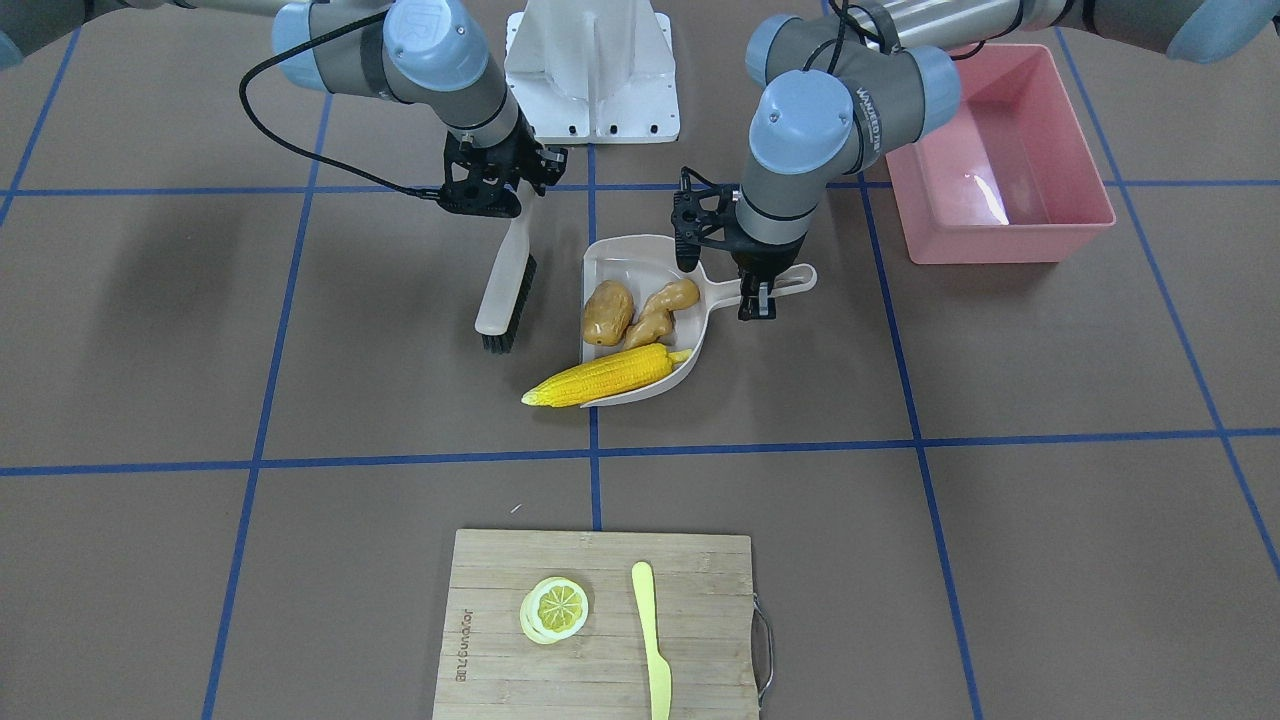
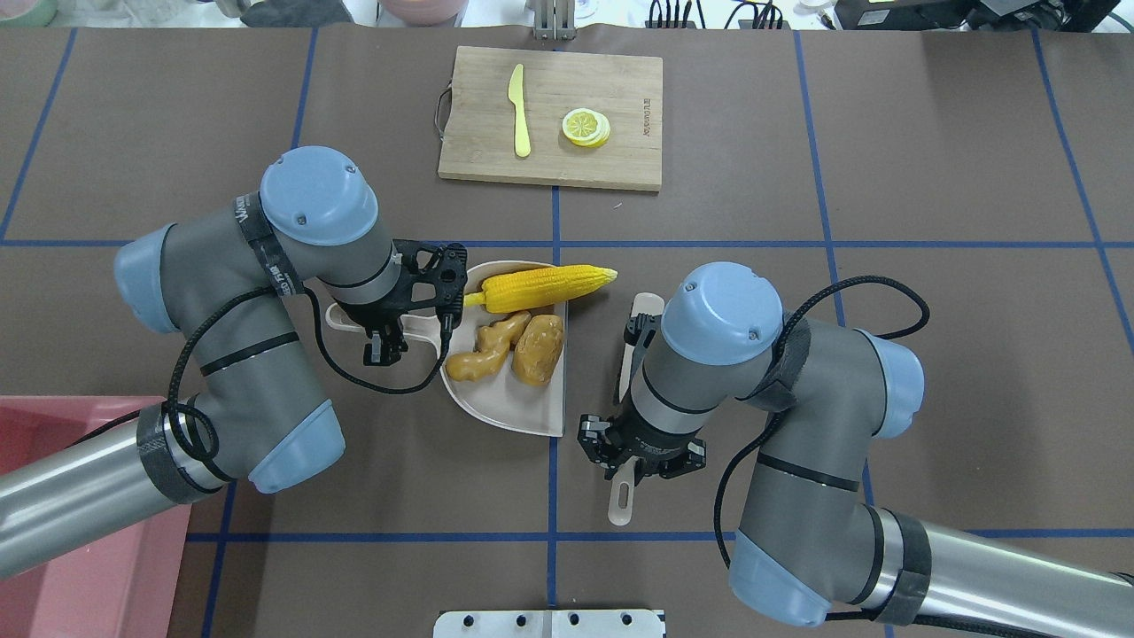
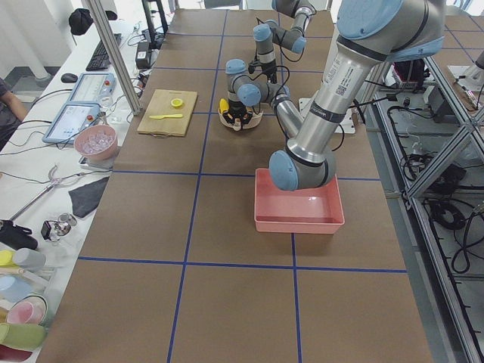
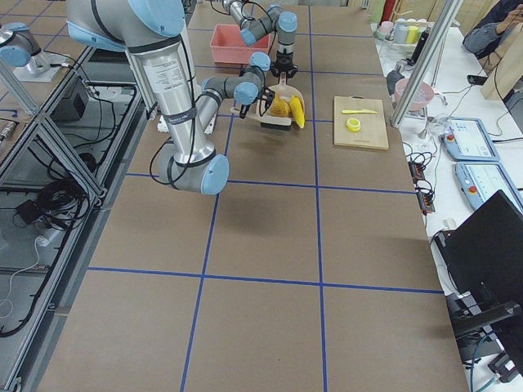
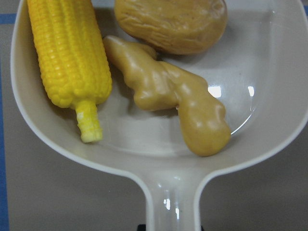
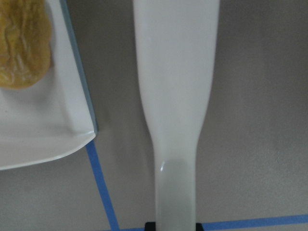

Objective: Sweep and dump trash into bin
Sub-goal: 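Draw the brush back from the dustpan lip with the right gripper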

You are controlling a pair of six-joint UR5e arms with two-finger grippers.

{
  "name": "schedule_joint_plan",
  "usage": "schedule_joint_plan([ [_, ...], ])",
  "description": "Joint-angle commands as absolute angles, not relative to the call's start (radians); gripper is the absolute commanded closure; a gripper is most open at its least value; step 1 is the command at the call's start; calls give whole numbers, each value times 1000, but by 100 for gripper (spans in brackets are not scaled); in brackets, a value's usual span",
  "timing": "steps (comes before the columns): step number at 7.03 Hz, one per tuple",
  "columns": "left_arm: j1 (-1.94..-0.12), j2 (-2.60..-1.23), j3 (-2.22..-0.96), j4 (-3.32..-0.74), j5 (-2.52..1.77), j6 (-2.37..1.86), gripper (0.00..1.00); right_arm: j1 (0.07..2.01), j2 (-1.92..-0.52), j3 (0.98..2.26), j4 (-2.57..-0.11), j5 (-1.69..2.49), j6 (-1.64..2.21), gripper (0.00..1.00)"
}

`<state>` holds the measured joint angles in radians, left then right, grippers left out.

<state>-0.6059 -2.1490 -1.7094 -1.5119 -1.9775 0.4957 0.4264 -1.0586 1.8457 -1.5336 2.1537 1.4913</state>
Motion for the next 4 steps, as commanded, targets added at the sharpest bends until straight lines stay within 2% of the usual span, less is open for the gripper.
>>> schedule_joint_plan([
  [1,-604,-2140,-1695,-1509,-1977,497,100,451,-1083,1850,-1535,2158,1460,100],
  [4,-604,-2137,-1675,-1506,-1976,500,100,460,-1097,1845,-1536,2157,1430,100],
])
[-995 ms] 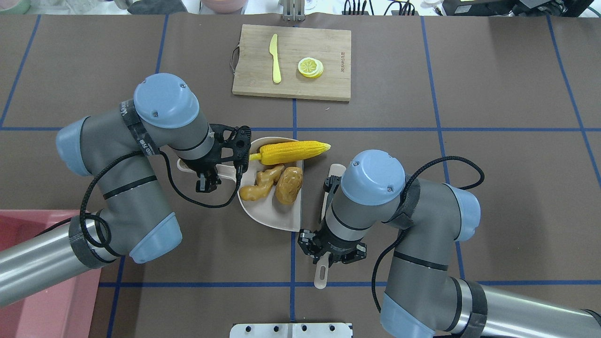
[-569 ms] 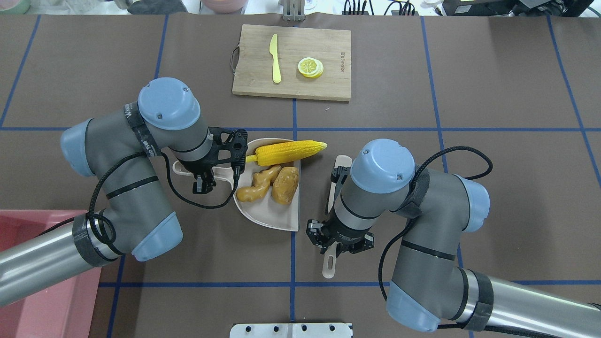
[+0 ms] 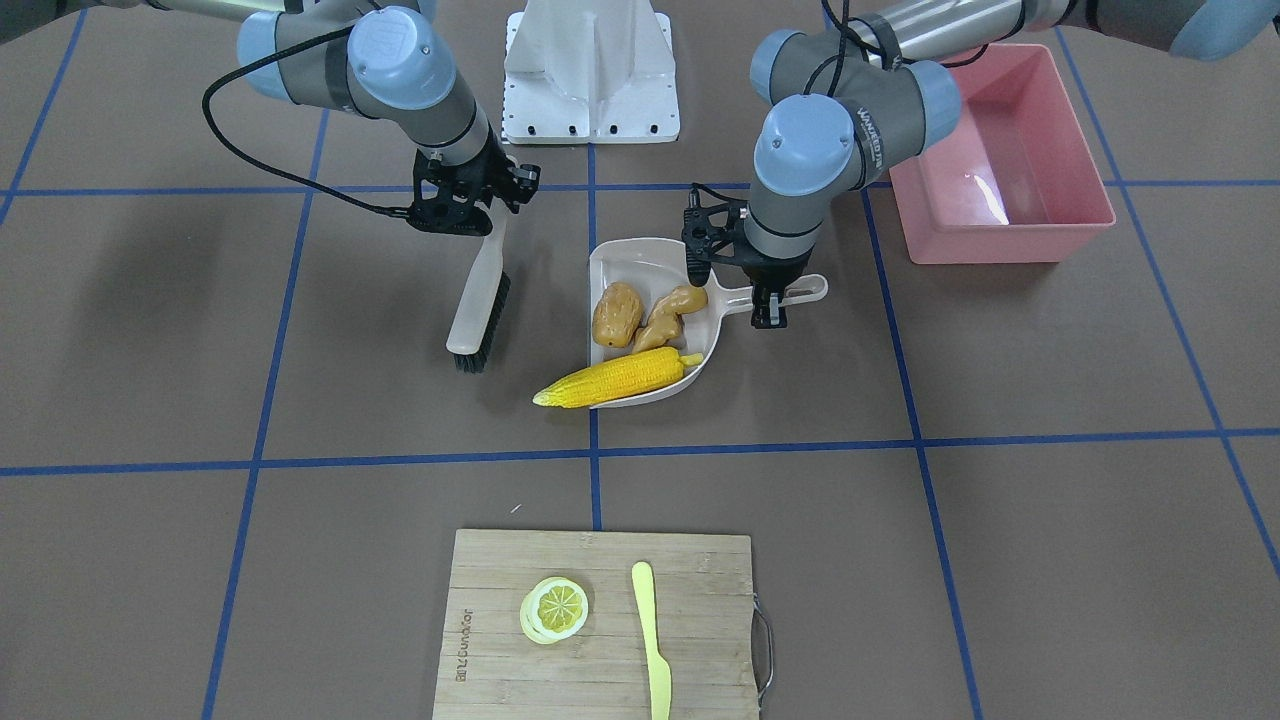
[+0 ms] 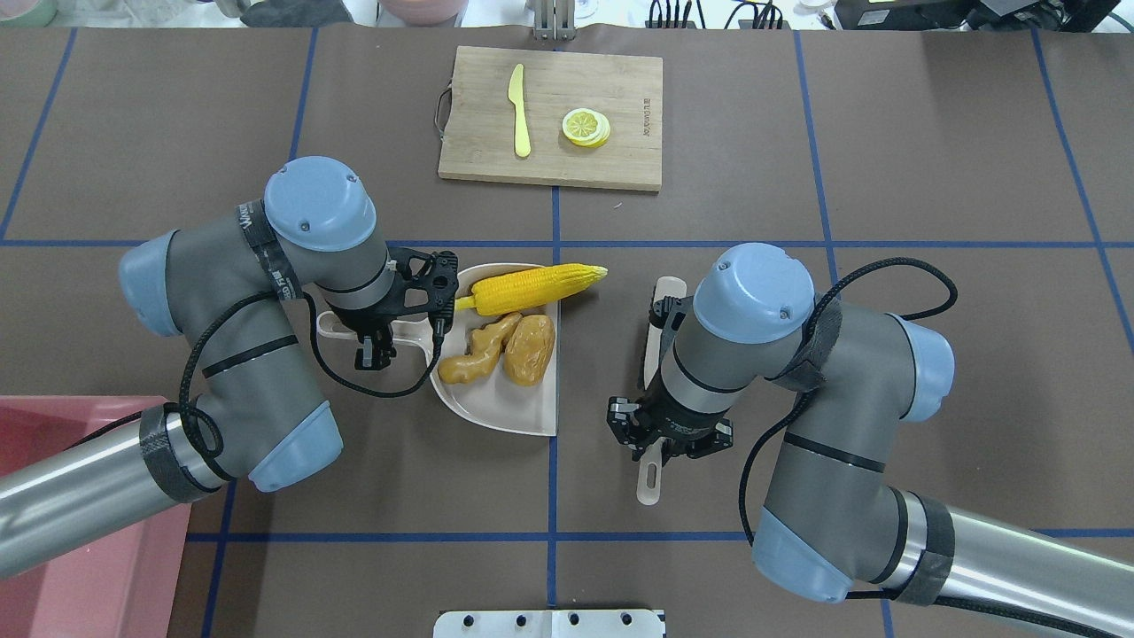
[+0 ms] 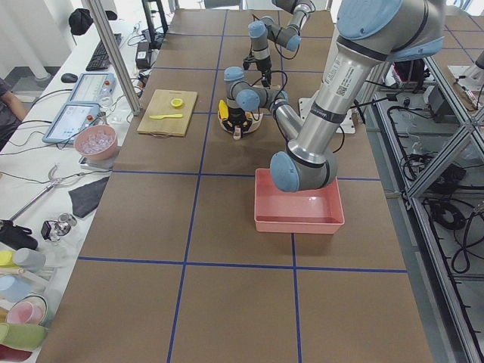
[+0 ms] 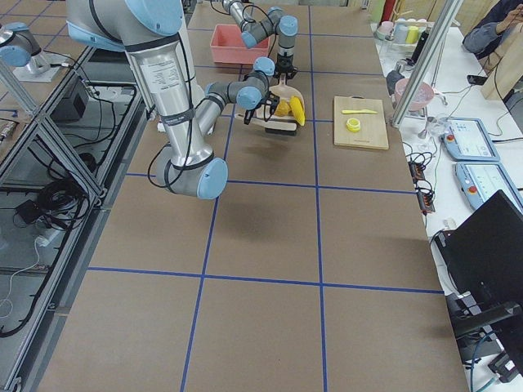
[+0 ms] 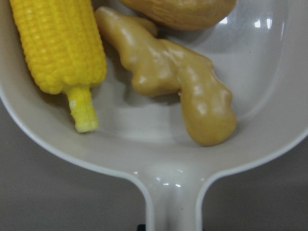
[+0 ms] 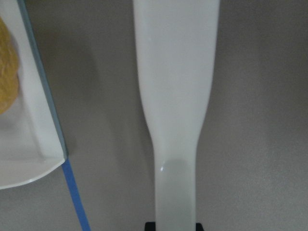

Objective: Sweep and dump trash into bin
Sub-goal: 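Lift the brush away with the right gripper while left gripper raises the dustpan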

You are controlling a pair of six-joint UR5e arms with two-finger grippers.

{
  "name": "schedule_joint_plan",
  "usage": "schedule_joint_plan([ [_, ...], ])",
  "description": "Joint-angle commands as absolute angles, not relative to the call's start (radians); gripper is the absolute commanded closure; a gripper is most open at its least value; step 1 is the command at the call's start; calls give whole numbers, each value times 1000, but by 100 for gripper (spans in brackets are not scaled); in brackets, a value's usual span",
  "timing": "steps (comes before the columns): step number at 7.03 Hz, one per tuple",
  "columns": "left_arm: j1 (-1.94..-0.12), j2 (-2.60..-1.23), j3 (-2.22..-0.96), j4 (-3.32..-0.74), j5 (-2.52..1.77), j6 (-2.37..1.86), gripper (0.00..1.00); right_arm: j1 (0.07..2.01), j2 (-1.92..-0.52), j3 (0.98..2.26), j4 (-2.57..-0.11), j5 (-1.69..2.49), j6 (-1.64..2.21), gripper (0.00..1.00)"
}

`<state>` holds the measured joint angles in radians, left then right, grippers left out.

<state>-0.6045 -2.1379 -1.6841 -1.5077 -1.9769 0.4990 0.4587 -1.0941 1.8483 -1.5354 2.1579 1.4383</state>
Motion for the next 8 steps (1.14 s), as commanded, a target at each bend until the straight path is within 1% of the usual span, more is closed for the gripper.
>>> schedule_joint_plan([
  [1,-604,-2137,-1668,-1506,-1976,503,100,460,-1097,1845,-1536,2155,1430,100],
  [4,-601,-2131,-1657,-1505,-1977,505,100,477,-1111,1850,-1535,2155,1416,100],
  [6,-603,-2129,-1657,-1506,-1979,503,100,553,-1130,1856,-1537,2210,1353,100],
  [8,-604,-2131,-1657,-1511,-1980,500,100,667,-1205,1903,-1537,2298,1251,100],
])
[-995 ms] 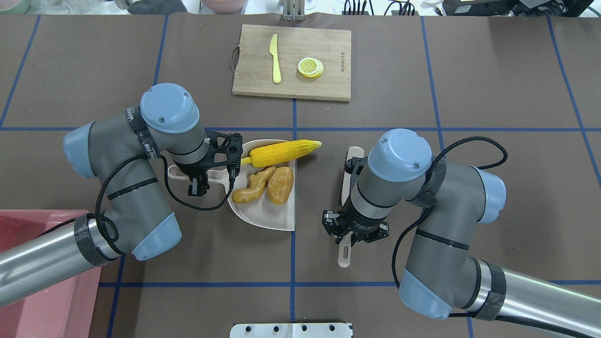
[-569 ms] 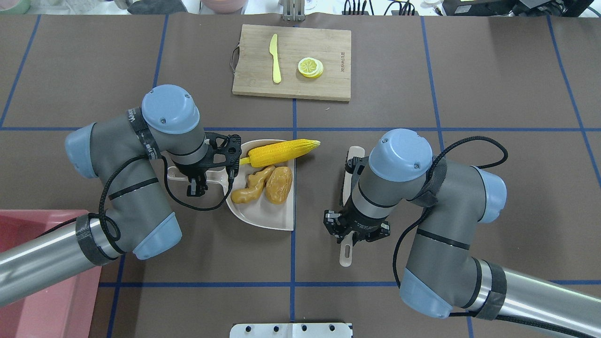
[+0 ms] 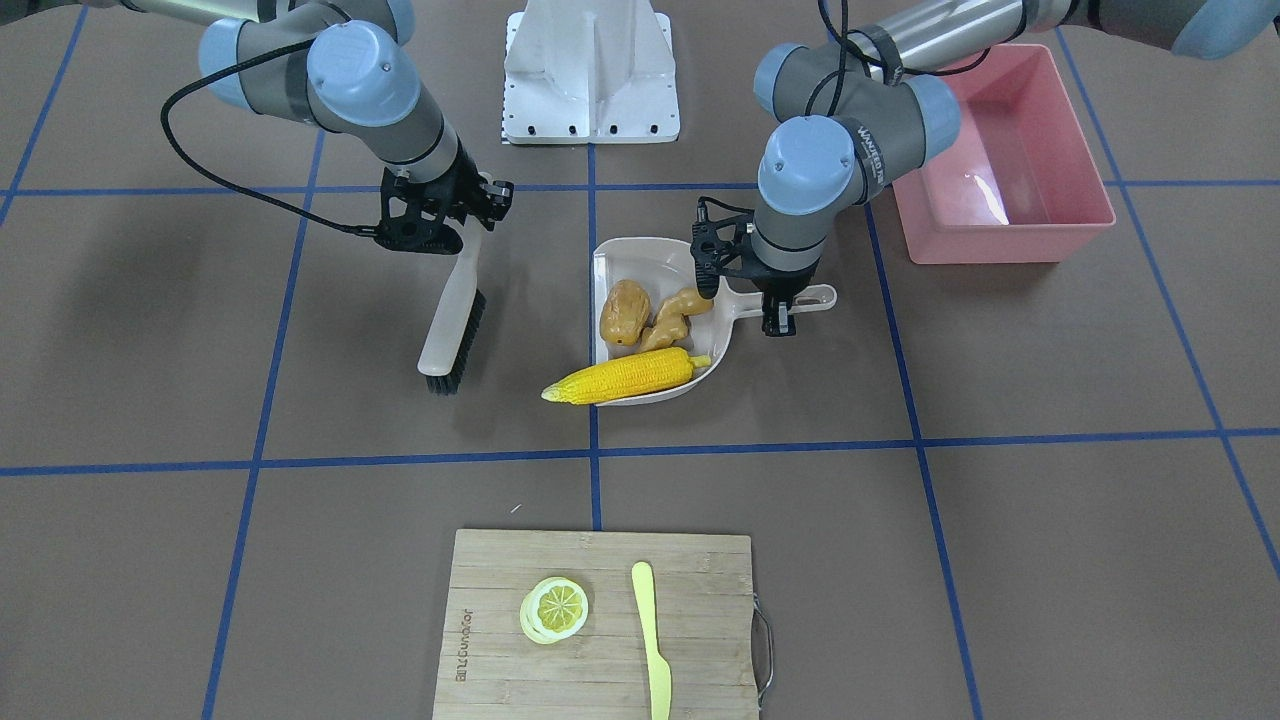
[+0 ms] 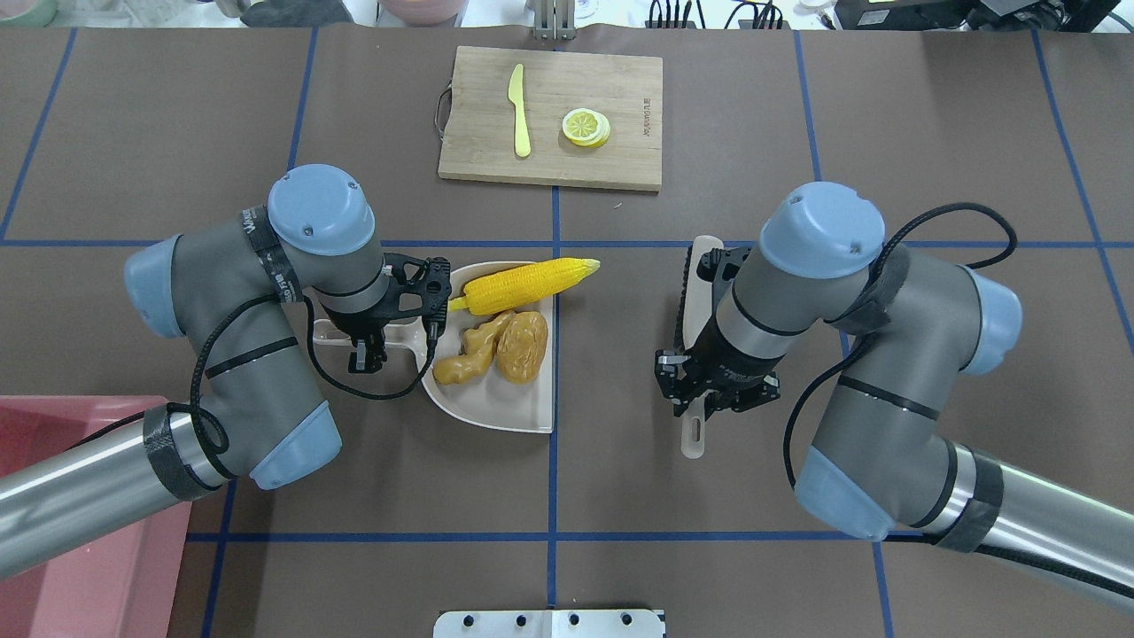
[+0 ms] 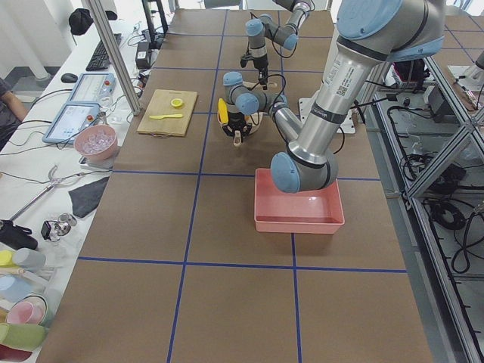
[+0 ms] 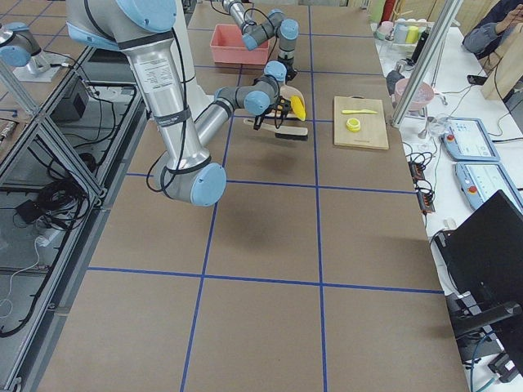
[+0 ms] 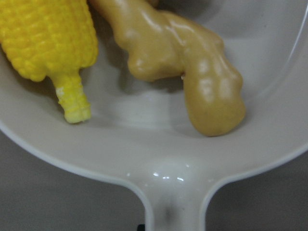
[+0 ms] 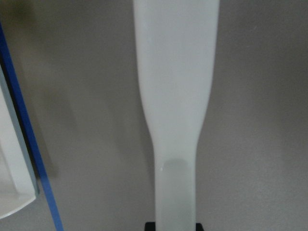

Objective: Sweep and dump trash into bin
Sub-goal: 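Lift the brush away with the right gripper while left gripper raises the dustpan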

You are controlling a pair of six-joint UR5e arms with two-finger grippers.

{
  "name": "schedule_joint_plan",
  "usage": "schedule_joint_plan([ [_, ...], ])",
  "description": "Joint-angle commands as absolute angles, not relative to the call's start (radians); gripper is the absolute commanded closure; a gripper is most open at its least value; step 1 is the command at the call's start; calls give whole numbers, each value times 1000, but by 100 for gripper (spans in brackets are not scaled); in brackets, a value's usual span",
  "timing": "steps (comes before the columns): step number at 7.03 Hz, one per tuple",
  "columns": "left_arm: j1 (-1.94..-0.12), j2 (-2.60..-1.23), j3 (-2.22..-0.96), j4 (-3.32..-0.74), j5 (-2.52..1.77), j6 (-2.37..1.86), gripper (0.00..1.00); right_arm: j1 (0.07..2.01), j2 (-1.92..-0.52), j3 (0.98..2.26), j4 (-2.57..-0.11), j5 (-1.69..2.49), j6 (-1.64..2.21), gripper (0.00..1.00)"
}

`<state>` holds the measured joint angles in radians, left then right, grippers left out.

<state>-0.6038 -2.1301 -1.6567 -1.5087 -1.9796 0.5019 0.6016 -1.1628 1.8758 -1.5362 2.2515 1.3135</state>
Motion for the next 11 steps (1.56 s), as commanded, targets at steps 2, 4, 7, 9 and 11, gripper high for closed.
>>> schedule_joint_plan([
  [2,-606,-2132,-1660,-1516,-1982,499,100,739,-1310,1953,-1537,2301,1133,100],
  [4,-617,-2129,-1660,-1561,-1991,495,100,810,-1389,1957,-1536,2302,972,100],
  [7,-643,-2129,-1660,-1591,-2026,492,100,833,-1430,1951,-1536,2298,901,100],
  [9,-652,-2129,-1663,-1626,-2036,454,100,830,-1433,1945,-1536,2290,897,100],
  [11,-667,-2129,-1666,-1638,-2055,446,100,821,-1433,1944,-1536,2286,896,100],
])
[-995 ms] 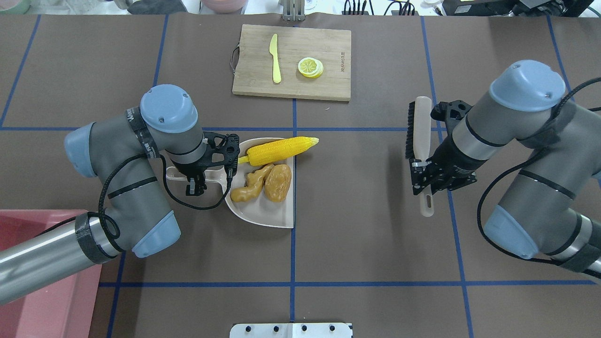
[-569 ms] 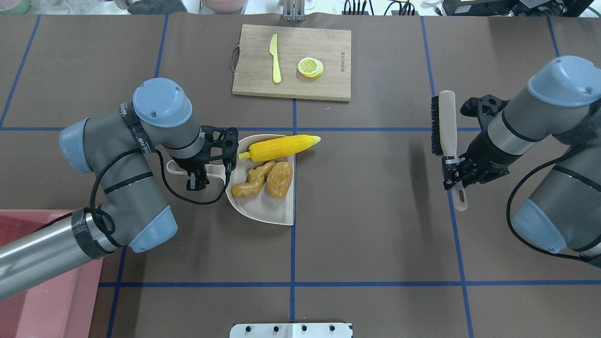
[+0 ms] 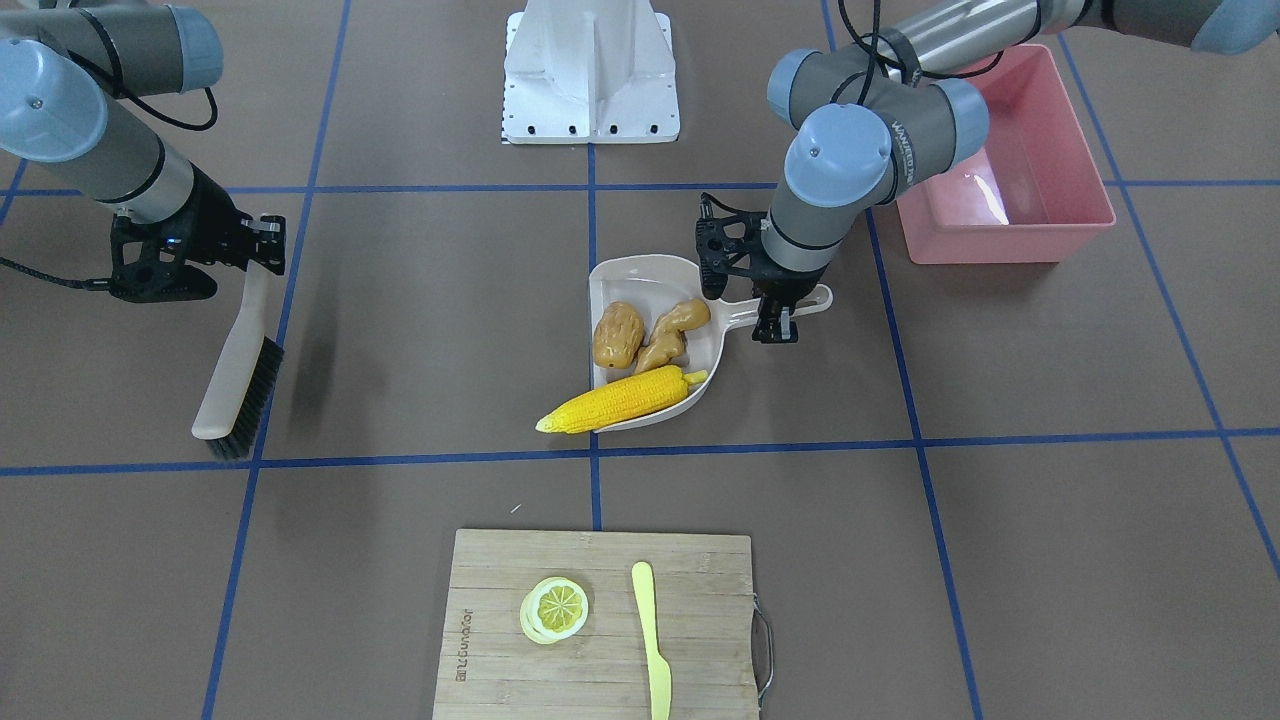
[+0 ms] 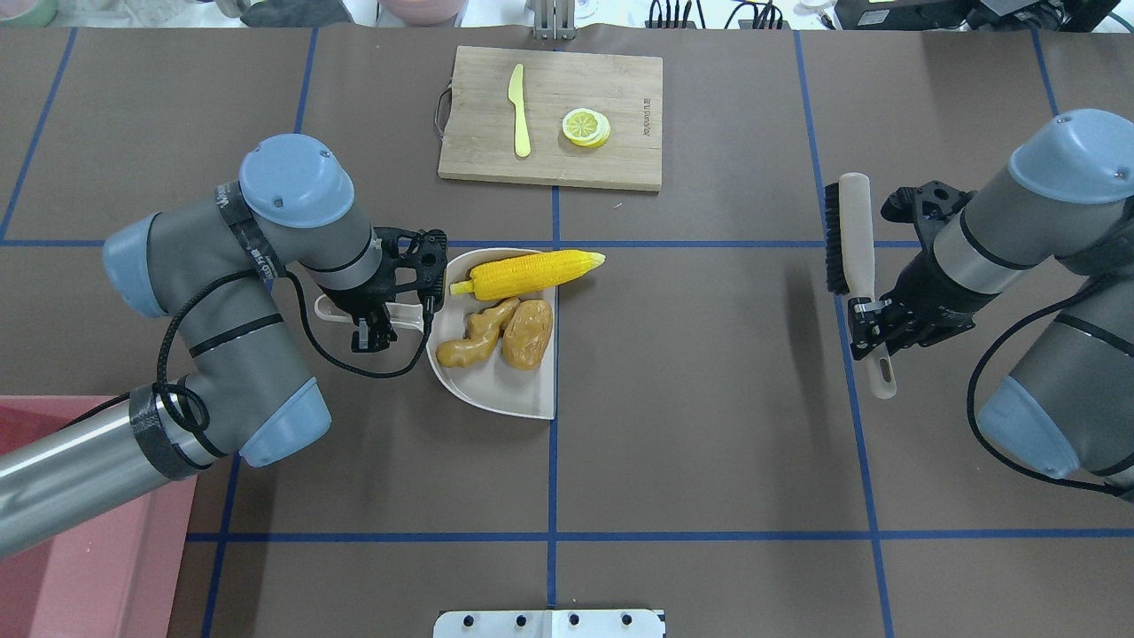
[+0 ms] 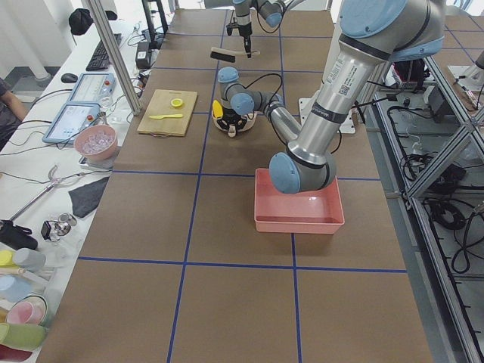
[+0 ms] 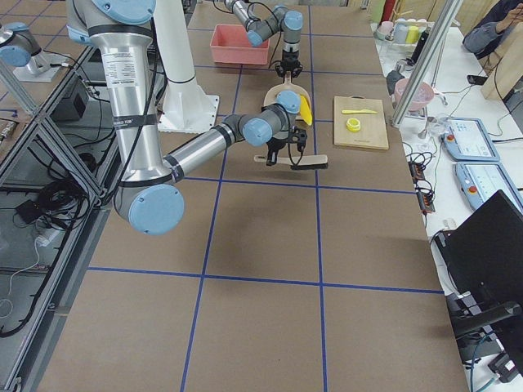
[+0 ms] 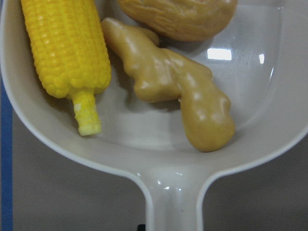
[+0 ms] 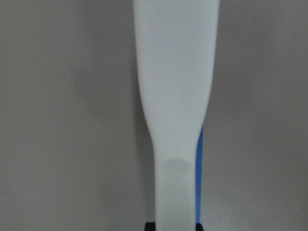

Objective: Sweep and dump trash into bin
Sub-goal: 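Lift the brush away with the right gripper while left gripper raises the dustpan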

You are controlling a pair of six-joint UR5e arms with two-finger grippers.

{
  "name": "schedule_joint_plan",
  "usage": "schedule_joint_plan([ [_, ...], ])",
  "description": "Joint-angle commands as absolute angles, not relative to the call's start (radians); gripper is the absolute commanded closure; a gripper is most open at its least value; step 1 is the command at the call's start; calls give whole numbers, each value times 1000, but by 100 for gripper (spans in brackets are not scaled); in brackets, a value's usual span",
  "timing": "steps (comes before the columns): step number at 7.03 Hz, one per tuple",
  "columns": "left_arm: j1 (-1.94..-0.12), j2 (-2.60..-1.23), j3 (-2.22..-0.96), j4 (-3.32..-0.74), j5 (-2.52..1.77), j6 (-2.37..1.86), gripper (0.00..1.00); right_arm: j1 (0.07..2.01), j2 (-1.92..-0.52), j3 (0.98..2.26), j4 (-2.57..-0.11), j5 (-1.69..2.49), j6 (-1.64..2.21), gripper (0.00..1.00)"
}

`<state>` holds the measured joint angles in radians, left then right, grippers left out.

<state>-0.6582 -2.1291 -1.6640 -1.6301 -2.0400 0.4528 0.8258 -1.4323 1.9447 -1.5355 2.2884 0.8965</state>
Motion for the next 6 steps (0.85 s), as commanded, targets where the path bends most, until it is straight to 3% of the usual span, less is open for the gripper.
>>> schedule_joint_plan([
  [1,-667,-2128,-1664,-1637,-2054,451,100,818,-1431,1941,-1536,2283,897,100],
  [6,-681,-2115,-1670,-1692,-2059,428,100,834,-1465,1928,-1536,2283,848,100],
])
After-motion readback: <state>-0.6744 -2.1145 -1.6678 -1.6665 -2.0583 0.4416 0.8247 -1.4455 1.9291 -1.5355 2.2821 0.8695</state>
